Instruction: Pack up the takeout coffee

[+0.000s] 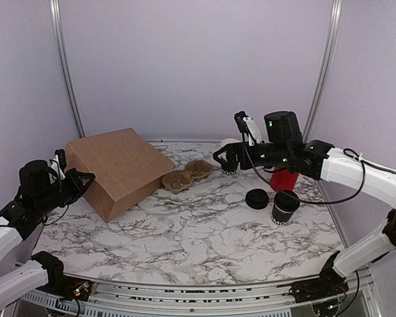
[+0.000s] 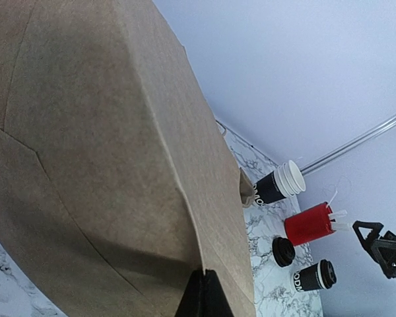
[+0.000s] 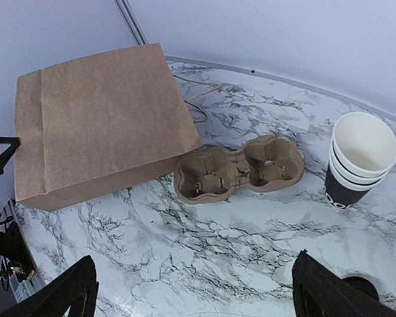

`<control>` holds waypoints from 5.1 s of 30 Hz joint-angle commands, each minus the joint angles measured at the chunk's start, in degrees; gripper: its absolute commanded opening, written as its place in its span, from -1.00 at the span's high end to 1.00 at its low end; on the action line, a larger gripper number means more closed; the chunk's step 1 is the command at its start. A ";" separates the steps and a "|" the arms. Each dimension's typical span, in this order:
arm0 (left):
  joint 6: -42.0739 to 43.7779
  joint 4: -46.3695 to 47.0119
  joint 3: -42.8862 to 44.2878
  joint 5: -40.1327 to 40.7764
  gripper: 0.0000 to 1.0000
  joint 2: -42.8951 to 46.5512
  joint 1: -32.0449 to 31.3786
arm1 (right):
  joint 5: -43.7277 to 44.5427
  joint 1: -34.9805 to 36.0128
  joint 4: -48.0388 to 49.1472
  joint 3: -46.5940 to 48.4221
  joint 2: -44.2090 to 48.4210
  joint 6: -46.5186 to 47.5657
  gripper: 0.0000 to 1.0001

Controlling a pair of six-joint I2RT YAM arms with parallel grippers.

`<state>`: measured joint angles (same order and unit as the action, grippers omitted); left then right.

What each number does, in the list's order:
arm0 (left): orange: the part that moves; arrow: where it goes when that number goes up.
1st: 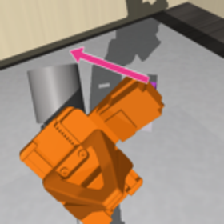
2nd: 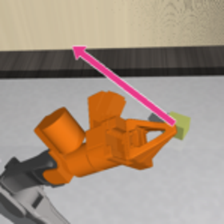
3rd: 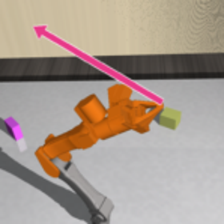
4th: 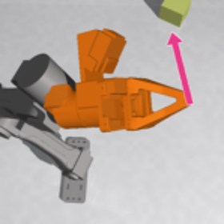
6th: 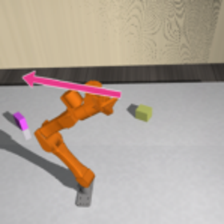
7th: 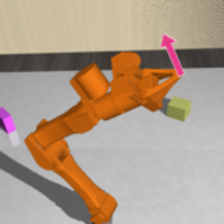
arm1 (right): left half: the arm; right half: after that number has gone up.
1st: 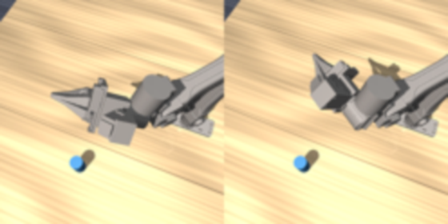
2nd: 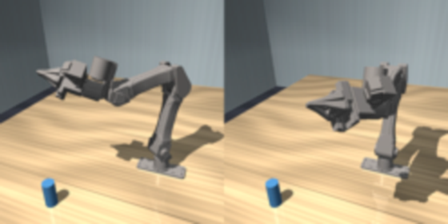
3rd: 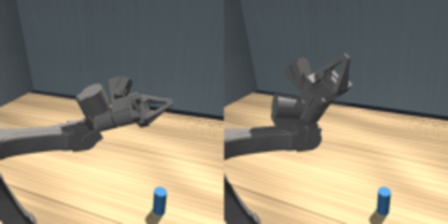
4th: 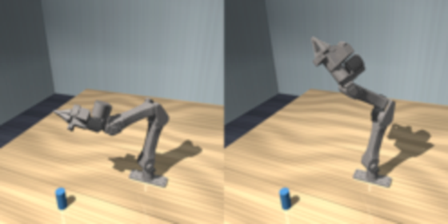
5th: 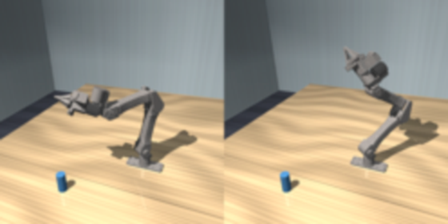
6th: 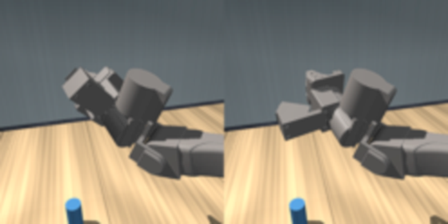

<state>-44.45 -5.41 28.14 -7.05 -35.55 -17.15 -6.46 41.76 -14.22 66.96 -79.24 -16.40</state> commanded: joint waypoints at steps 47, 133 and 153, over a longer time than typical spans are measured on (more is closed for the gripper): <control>8.58 5.41 11.17 -34.92 1.00 -0.19 -0.23 | -34.28 -6.77 30.41 -8.58 -9.58 -14.97 -0.81; -1.08 -29.88 16.99 25.05 -0.67 -0.31 -0.19 | 4.56 11.19 -10.32 29.61 -15.47 13.37 -0.91; -3.50 -36.11 18.20 19.87 -0.70 -0.40 -0.21 | 1.58 -3.68 -19.00 55.90 -56.11 25.75 -0.74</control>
<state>-49.54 -37.06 45.19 14.39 -37.26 -17.34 -4.78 37.54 -31.40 121.95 -133.71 7.55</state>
